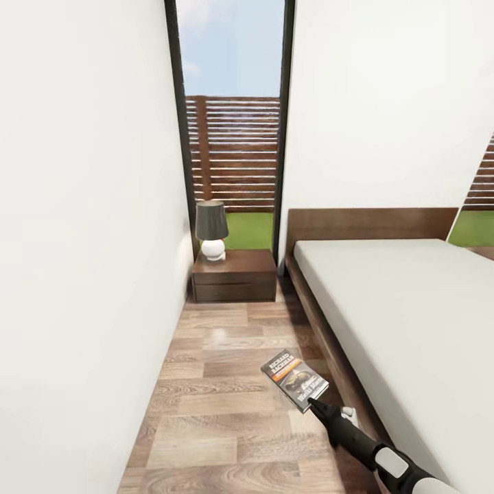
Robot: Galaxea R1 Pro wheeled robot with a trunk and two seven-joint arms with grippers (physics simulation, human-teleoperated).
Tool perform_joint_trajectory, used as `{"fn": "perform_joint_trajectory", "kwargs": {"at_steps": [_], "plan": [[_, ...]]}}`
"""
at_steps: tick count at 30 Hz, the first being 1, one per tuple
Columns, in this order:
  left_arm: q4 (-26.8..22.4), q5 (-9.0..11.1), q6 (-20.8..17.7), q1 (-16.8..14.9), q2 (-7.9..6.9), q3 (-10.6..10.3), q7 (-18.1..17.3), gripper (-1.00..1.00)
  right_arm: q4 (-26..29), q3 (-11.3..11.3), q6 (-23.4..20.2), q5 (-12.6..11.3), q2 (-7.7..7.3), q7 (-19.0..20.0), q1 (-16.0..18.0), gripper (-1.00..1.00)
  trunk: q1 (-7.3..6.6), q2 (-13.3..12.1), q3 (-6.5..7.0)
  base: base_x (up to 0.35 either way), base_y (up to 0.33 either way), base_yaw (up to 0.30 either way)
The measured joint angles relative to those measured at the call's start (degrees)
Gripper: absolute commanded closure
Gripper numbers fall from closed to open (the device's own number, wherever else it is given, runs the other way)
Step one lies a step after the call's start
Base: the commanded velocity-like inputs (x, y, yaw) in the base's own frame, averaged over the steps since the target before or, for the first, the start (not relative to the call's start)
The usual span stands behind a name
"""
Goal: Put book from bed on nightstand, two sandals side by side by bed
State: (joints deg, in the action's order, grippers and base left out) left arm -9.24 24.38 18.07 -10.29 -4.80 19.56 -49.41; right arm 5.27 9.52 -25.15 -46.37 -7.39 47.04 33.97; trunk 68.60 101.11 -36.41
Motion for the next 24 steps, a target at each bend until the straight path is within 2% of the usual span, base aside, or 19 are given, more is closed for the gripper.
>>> {"fn": "perform_joint_trajectory", "kwargs": {"at_steps": [24], "plan": [[0.0, 0.0, 0.0, 0.0, 0.02, 0.0, 0.1, -1.00, 0.0, 0.1, -0.2, -0.3, -0.08, -0.2, 0.0, 1.00, 0.00, 0.0, 0.00, 0.185, 0.000, 0.000]]}}
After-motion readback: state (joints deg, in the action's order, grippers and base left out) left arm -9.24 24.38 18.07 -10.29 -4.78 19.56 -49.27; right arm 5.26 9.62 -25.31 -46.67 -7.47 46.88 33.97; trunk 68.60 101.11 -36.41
